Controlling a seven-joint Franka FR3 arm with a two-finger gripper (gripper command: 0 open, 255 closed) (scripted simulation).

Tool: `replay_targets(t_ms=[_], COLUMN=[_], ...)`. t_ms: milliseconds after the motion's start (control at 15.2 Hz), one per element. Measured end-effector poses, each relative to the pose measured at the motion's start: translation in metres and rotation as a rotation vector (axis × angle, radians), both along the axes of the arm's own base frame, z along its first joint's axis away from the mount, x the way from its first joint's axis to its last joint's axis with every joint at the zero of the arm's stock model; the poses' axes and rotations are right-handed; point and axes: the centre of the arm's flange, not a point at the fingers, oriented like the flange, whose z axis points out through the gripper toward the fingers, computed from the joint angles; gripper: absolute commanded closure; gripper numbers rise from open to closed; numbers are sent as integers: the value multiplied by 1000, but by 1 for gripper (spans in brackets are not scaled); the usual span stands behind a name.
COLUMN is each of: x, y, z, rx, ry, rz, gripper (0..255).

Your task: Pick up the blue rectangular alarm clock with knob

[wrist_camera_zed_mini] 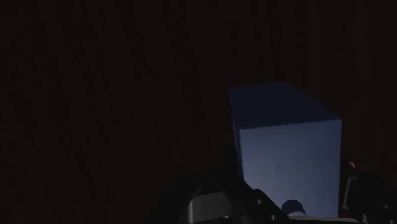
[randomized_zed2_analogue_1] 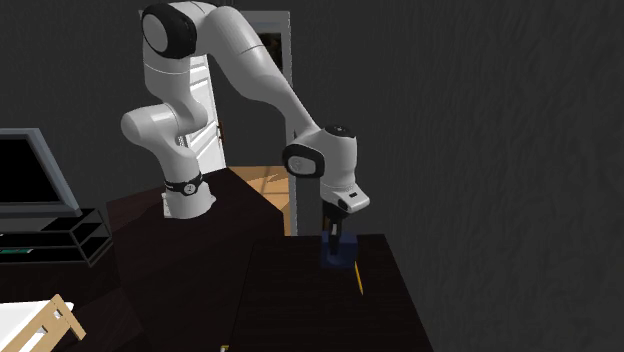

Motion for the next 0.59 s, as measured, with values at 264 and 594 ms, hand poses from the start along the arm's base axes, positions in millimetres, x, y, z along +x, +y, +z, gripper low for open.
replay_targets(t_ms=[264,594], x=[0,0], y=[0,0], z=[21,46], rx=[0,0], ry=[0,0], rz=[0,0], gripper=[255,255])
